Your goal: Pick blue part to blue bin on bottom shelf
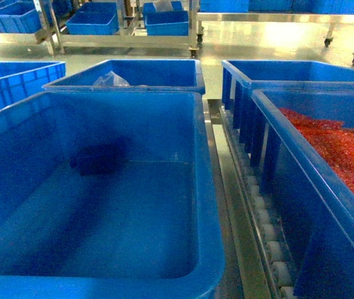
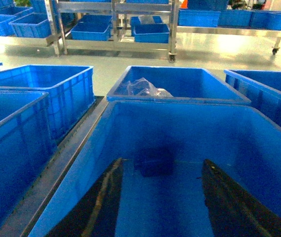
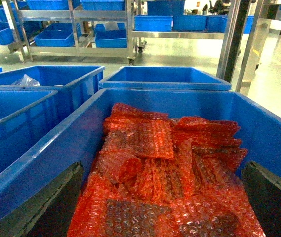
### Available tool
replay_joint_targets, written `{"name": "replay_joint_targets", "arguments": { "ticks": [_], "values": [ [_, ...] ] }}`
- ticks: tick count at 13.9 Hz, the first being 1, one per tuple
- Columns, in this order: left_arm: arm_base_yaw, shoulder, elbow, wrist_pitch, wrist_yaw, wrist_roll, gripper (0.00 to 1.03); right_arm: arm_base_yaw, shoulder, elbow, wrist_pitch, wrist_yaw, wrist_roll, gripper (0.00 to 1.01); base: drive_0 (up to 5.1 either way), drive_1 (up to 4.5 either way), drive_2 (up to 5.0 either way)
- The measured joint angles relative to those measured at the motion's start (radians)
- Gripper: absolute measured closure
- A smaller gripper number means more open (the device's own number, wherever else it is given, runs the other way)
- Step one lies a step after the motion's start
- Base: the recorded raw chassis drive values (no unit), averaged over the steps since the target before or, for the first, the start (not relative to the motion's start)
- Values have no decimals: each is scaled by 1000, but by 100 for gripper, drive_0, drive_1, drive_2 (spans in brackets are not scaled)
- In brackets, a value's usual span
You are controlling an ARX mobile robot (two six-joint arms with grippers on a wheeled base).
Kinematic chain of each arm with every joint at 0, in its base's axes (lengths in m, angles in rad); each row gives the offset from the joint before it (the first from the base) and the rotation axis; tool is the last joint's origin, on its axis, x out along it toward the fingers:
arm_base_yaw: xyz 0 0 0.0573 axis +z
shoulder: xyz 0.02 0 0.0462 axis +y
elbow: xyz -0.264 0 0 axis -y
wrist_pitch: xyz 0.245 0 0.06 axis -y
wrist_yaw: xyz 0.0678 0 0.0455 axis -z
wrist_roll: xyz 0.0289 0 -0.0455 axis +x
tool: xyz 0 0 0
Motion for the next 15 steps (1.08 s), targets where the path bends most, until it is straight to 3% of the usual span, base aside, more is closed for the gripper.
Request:
{"name": "replay_joint_targets", "arguments": {
  "ticks": [3,4,6,7,8,15],
  "values": [
    [106,-158,-72,-79,114,7,98,0,0,0,0,0,0,3,0,0,0],
    [135,-208,-91,-112,143,8,101,0,0,0,0,0,0,3,0,0,0],
    [175,-293,-113,-173,187,8,101,0,0,0,0,0,0,3,0,0,0],
    [241,-341,-123,-211,267,9,101,0,0,0,0,0,0,3,0,0,0],
    [298,-359,-154,-167,286,10,101,0,0,0,0,0,0,3,0,0,0],
    [289,-574,-154,-394,303,10,101,0,0,0,1,0,0,3,0,0,0]
  ]
}}
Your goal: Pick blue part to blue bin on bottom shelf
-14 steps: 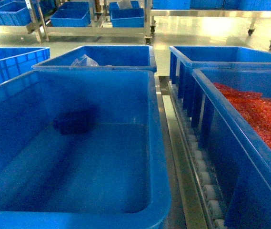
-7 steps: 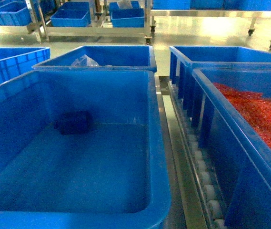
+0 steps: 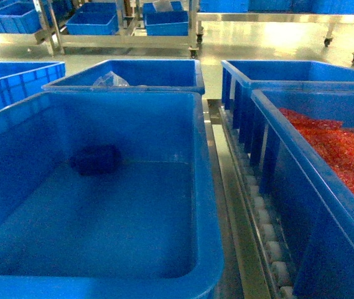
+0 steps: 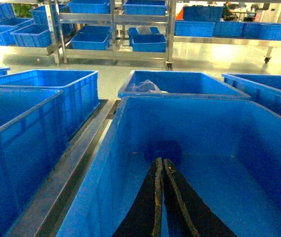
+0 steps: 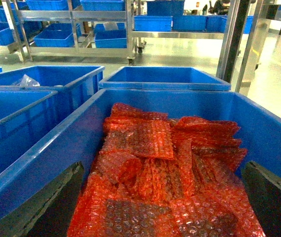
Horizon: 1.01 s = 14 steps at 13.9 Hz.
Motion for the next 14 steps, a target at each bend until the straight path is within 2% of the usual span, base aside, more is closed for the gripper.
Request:
{"name": "replay_joint_targets", "arguments": {
  "ticks": [3,4,10,14],
  "values": [
    [0,-66,1,-73,0,0,101,0,0,0,0,0,0,3,0,0,0],
    [0,-186,1,-239,2,0,101,0,0,0,-1,0,0,3,0,0,0],
    [1,-215,1,-230,0,0,100,0,0,0,0,0,0,3,0,0,0],
    [1,-215,1,-230,0,1,41,0,0,0,0,0,0,3,0,0,0]
  ]
}}
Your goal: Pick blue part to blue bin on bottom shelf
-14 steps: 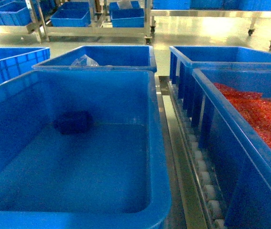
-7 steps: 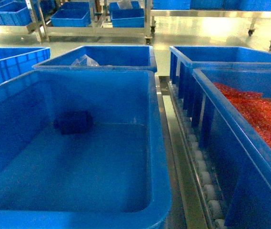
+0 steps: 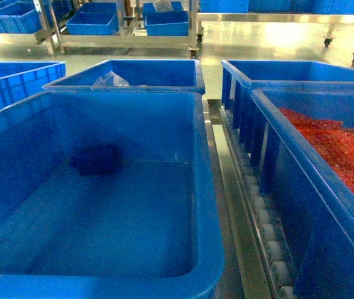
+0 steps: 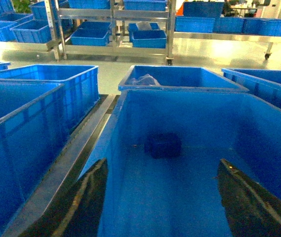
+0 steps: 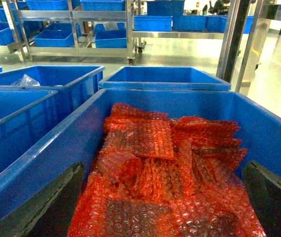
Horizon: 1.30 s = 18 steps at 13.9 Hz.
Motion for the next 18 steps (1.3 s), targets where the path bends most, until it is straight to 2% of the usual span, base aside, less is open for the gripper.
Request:
{"name": "replay_joint_targets", "arguments": {
  "ticks": [1,2,18],
  "values": [
    [0,0,0,0,0,0,27,0,0,0,0,0,0,3,0,0,0],
    [0,0,0,0,0,2,5,0,0,0,0,0,0,3,0,0,0],
    [0,0,0,0,0,3,5,0,0,0,0,0,0,3,0,0,0]
  ]
}}
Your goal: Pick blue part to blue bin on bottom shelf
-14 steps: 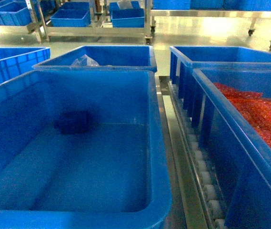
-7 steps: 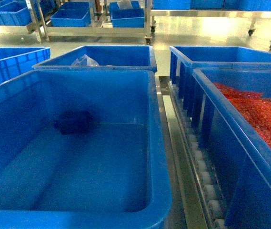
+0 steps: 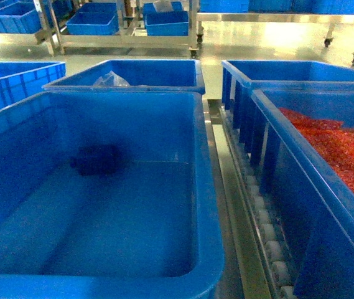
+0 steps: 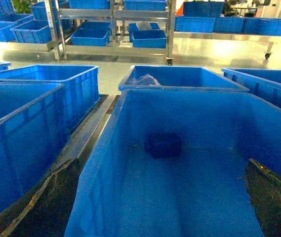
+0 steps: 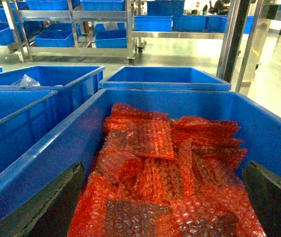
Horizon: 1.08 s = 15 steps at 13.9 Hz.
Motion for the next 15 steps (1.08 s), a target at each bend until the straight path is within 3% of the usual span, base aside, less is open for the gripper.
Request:
{"name": "replay_joint_targets", "arguments": {
  "ticks": [15],
  "values": [
    [0,0,0,0,0,0,5,0,0,0,0,0,0,3,0,0,0]
  ]
}}
